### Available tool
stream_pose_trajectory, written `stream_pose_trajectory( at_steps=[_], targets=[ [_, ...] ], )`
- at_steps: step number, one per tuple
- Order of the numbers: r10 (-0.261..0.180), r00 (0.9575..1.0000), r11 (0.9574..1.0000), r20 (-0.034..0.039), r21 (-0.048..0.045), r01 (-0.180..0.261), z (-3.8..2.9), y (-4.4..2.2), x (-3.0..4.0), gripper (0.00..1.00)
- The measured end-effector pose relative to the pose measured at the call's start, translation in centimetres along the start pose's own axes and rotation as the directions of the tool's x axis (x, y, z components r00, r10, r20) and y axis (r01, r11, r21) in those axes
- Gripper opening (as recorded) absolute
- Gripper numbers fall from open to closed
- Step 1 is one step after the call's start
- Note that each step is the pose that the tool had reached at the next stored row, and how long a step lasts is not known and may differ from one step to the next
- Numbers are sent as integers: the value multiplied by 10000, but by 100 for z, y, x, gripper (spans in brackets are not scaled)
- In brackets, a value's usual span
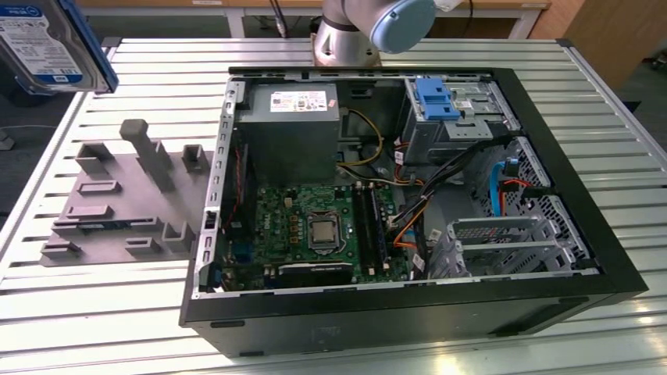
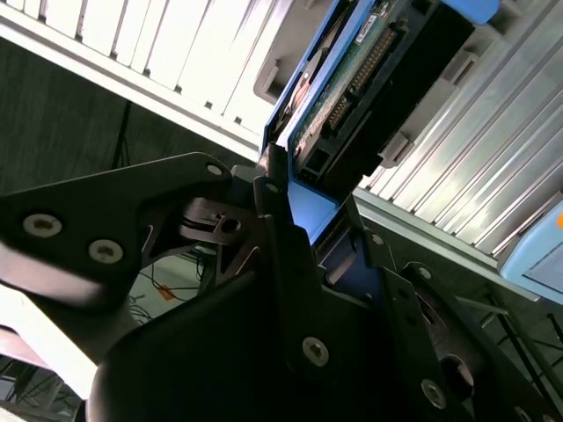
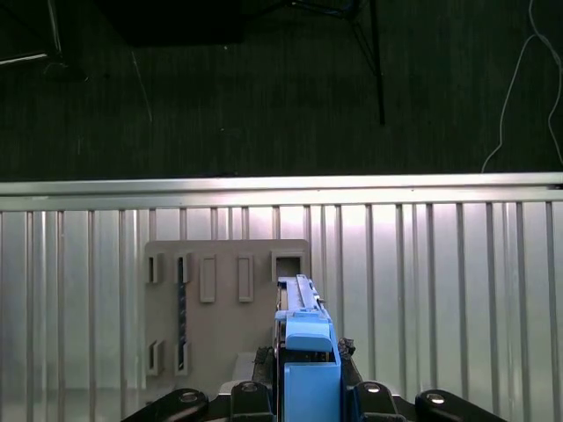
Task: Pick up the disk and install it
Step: 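Pick up the disk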
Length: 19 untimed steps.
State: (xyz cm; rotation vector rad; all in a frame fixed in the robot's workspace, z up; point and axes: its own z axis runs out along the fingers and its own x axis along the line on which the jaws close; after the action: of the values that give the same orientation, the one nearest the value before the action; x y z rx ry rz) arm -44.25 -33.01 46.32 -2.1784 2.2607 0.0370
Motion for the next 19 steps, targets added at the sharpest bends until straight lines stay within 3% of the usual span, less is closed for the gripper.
stream_pose_trajectory(
  at_steps=[19],
  targets=[
    [0,10000,10000,0,1,0,-175,3,-3,36]
  ],
)
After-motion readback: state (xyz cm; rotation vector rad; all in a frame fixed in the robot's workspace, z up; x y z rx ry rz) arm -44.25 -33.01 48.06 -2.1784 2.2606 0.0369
